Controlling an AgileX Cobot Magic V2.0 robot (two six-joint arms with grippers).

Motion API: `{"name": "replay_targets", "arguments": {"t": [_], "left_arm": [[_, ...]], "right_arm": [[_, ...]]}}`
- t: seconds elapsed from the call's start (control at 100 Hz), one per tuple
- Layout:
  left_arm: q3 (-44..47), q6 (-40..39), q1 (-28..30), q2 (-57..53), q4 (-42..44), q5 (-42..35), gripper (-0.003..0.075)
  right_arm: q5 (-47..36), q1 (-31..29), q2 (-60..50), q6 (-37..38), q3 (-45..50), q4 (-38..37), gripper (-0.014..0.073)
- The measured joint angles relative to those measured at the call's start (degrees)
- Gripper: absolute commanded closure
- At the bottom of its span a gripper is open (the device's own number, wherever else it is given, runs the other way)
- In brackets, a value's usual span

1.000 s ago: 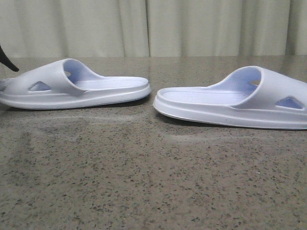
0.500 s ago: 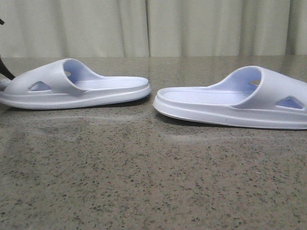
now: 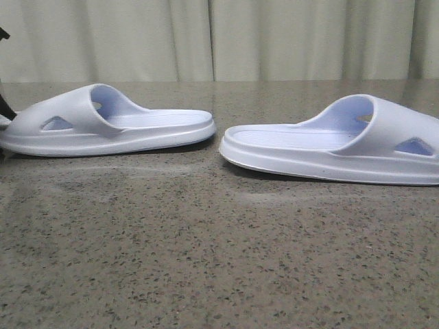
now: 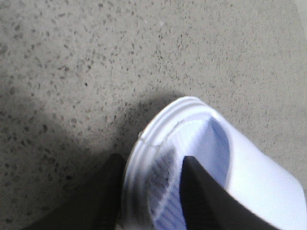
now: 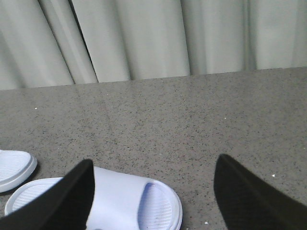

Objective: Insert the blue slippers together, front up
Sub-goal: 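Grasp the heel of the slipper nearest the left gripper, then lift the held slipper up off the table with the left gripper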

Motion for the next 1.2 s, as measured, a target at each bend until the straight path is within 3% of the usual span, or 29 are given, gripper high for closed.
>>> {"name": "replay_targets", "arguments": {"t": [0.18, 0.76, 1.2], "left_arm": [[0.0, 0.6, 0.0, 0.0, 0.3, 0.5, 0.0706], [0.0, 0.5, 0.0, -0.6, 2.3, 0.5, 0.0704], [0.1, 0.9, -0.1, -13.6, 1.5, 1.4, 0.0704]], "right_arm": [[0.0, 0.0, 0.0, 0.0, 0.0, 0.0, 0.0138], [0.0, 0.0, 0.0, 0.0, 0.0, 0.0, 0.0138], [0.0, 0.0, 0.4, 2.8, 0.0, 0.1, 0.0139]]}}
